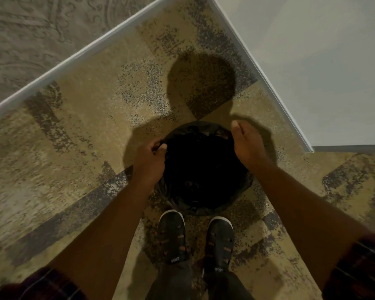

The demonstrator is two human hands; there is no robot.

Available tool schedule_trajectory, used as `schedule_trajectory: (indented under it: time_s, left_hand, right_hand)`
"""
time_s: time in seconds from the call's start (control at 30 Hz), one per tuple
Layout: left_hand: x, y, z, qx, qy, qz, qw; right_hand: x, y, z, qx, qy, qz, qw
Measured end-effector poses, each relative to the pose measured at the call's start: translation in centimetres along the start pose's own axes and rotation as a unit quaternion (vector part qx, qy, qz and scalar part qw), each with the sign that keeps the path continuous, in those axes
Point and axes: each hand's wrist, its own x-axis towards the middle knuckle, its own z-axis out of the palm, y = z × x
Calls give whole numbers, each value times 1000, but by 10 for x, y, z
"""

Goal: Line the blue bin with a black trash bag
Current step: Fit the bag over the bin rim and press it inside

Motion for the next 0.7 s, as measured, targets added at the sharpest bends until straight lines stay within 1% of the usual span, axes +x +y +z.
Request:
schedule_trajectory:
  time_s: [0.07, 0.13, 0.2, 0.3, 0.37, 0.47, 0.53, 0.63, 0.7]
  left_hand:
    - [-10, 0, -2, 1, 65, -10, 998]
    - [-24, 1, -2, -13, 123, -29, 992]
    - [-38, 1, 0, -29, 144, -56, 988]
    - [-56, 4, 8, -20, 111, -85, 990]
    - [-60, 2, 12, 0, 76, -81, 994]
    - [-57, -1, 13, 17, 53, -92, 994]
    - [-55, -3, 11, -6, 45, -101, 994]
    - [-59, -5, 6, -61, 41, -111, 991]
    - [-64, -9, 4, -59, 59, -112, 990]
  right_hand:
    - [-20, 5, -6, 8, 94, 14, 995]
    - [-40, 7, -8, 22, 176, 53, 983]
    - [-61, 10, -5, 31, 219, 103, 970]
    - [-85, 13, 11, 54, 211, 175, 960]
    - [-94, 15, 24, 79, 189, 195, 959]
    - [-93, 21, 36, 95, 135, 176, 970]
    - [-89, 27, 39, 111, 100, 175, 973]
    - [-90, 34, 35, 109, 106, 164, 975]
    - [-98, 38, 32, 92, 134, 151, 975]
